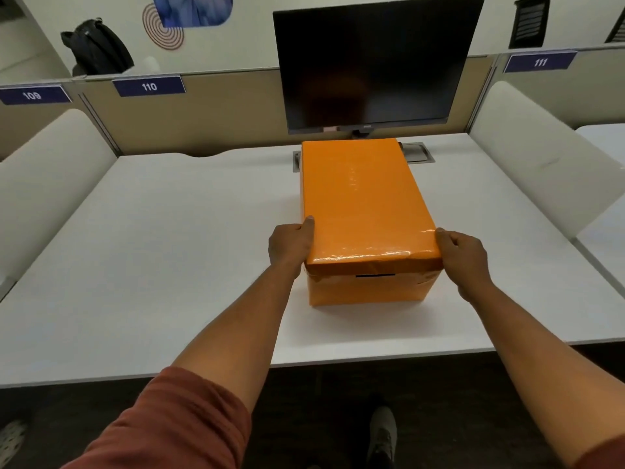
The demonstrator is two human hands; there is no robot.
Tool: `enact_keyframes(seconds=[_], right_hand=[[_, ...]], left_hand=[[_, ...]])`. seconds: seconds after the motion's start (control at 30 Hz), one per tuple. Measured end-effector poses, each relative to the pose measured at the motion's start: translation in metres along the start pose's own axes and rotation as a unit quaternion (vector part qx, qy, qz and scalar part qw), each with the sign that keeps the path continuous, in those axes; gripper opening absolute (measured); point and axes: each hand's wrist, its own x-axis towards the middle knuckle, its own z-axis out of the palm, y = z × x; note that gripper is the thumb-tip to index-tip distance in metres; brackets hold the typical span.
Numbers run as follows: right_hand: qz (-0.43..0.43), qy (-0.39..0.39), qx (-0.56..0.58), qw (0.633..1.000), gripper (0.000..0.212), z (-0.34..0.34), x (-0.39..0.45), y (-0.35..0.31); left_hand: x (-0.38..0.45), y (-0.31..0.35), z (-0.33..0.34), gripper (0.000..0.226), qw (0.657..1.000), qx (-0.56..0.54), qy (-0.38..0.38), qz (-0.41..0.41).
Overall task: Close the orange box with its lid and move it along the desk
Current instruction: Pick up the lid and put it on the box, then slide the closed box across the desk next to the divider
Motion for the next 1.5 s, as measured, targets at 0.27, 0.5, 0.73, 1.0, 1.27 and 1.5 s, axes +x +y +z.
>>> enact_keyframes(seconds=[0.27, 0.5, 0.73, 1.0, 1.27, 1.5], right_hand=[[-0.014, -0.034, -0.110, 0.993, 0.034, -0.013, 0.018, -0.016], [-0.105, -0.062, -0.203, 0.972, 0.045, -0.004, 0.065, -0.044], [-0.144, -0.110, -0.226, 0.957, 0.046, 0.022, 0.131, -0.071], [-0.150, -0.167, -0.232, 0.946, 0.048, 0.051, 0.208, -0.087], [-0.176, -0.170, -0.315, 0.917, 0.048, 0.076, 0.249, -0.087], [-0.177, -0.165, -0.320, 0.916, 0.058, 0.084, 0.246, -0.071]], left_hand=[[0.010, 0.012, 0.001, 0.036, 0.999, 0.006, -0.018, -0.025], [0.034, 0.048, 0.012, 0.062, 0.997, 0.073, -0.019, -0.003], [0.076, 0.087, 0.028, 0.056, 0.992, 0.101, -0.019, 0.071], [0.134, 0.106, 0.051, 0.053, 0.989, 0.127, -0.019, 0.070], [0.160, 0.095, 0.063, 0.038, 0.965, 0.227, 0.007, 0.129], [0.164, 0.088, 0.061, 0.044, 0.960, 0.249, 0.006, 0.129]])
